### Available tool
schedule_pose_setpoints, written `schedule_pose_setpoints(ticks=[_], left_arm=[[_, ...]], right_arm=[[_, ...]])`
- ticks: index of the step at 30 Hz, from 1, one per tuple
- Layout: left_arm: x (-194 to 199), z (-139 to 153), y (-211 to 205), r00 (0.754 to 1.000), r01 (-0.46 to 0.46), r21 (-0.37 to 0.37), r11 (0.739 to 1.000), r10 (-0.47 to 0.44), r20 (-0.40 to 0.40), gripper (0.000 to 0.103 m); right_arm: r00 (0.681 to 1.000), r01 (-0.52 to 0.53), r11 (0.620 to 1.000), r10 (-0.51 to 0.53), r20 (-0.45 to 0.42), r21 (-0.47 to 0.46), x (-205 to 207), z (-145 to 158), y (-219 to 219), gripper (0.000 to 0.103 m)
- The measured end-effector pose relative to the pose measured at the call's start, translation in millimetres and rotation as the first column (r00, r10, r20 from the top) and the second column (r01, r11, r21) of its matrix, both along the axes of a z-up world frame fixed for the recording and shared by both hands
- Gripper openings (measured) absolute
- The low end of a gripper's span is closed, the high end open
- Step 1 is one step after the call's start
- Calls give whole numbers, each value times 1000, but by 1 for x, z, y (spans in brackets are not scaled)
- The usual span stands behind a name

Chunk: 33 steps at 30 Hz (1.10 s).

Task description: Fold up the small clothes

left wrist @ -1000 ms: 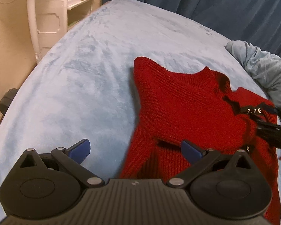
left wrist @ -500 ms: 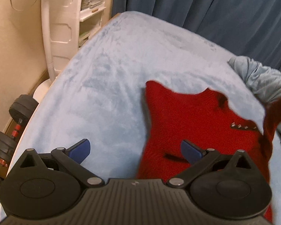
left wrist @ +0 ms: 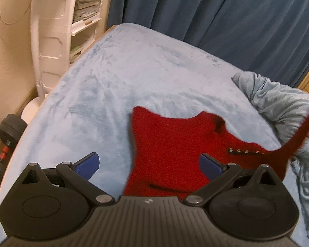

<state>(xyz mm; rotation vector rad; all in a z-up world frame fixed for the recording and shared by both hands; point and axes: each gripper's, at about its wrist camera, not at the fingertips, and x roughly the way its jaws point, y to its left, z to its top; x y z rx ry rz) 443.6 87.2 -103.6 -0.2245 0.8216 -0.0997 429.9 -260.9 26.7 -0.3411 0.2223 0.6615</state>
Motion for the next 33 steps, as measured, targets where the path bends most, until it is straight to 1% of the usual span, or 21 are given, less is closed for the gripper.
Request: schedule_pose_setpoints(ticks=[2,3,4,5,6,8,9,10,13,16,19,21,23,25,26,27,28,29,30,32,33], left_arm=[[-1,-5,10,1000,-11,12,1000,12,-9,103],[-1,-8,14,1000,-20,19,1000,21,-15,103],[-1,-11,21,999,-29,26,999,29,-21,103],[-1,-15,27,999,-40,32,999,41,-28,103],[-2,-18,33,998,-49,31,998,50,-34,103],[-2,-24,42,997,-55,28,998,57,-45,103],[-2,-28,45,997,-54,30,998,56,-45,103],[-1,-32,46,997,-54,31,998,55,-44,103],[2,-46,45,997,-55,-5,998,54,-57,103],[11,-55,30,996,-49,-47,998,45,-74,103],[21,-62,7,996,-26,-27,999,24,-81,103],[24,-70,-8,995,-11,14,1000,12,-98,103],[25,-86,-20,990,16,78,997,-5,-139,103],[22,-103,-28,984,37,143,989,-11,-179,103],[18,-111,-29,979,47,176,983,-11,-201,103],[14,-116,-30,976,55,203,978,-10,-218,103],[6,-118,-30,974,67,226,972,-15,-225,103],[-2,-117,-28,975,76,239,968,-21,-222,103],[-12,-114,-27,976,81,251,965,-26,-215,103],[-35,-109,-25,977,76,268,960,-18,-212,103],[-48,-107,-26,975,76,281,957,-13,-220,103]], right_arm=[[994,-95,995,93,-52,-30,22,-22,63,9],[991,-109,992,104,-81,-62,34,-35,97,13],[994,-73,990,63,-85,-121,45,-54,130,36],[998,-15,986,3,-68,-168,50,-68,150,56],[998,30,981,-40,-50,-192,55,-78,159,58],[990,127,974,-136,-34,-187,58,-96,147,58],[975,204,963,-216,-53,-175,60,-104,129,58],[953,273,949,-289,-87,-158,57,-111,107,59],[860,445,891,-454,-234,-93,32,-134,25,59],[817,474,874,-481,-316,-105,0,-162,-15,59],[777,501,855,-513,-364,-134,-20,-195,-26,56],[749,536,834,-543,-379,-135,-24,-219,-27,55],[708,581,799,-591,-387,-156,-22,-242,-30,49],[653,579,768,-639,-407,-276,-11,-278,-23,50],[663,562,763,-646,-378,-319,-11,-288,-17,53],[691,557,761,-647,-324,-332,-17,-287,-10,53],[697,551,759,-647,-310,-346,-23,-281,-6,53],[689,555,766,-641,-339,-323,-30,-273,-8,57],[674,562,780,-625,-394,-276,-43,-260,-14,61],[647,593,784,-601,-469,-187,-74,-240,-29,79],[631,607,778,-596,-497,-161,-94,-236,-35,83]])
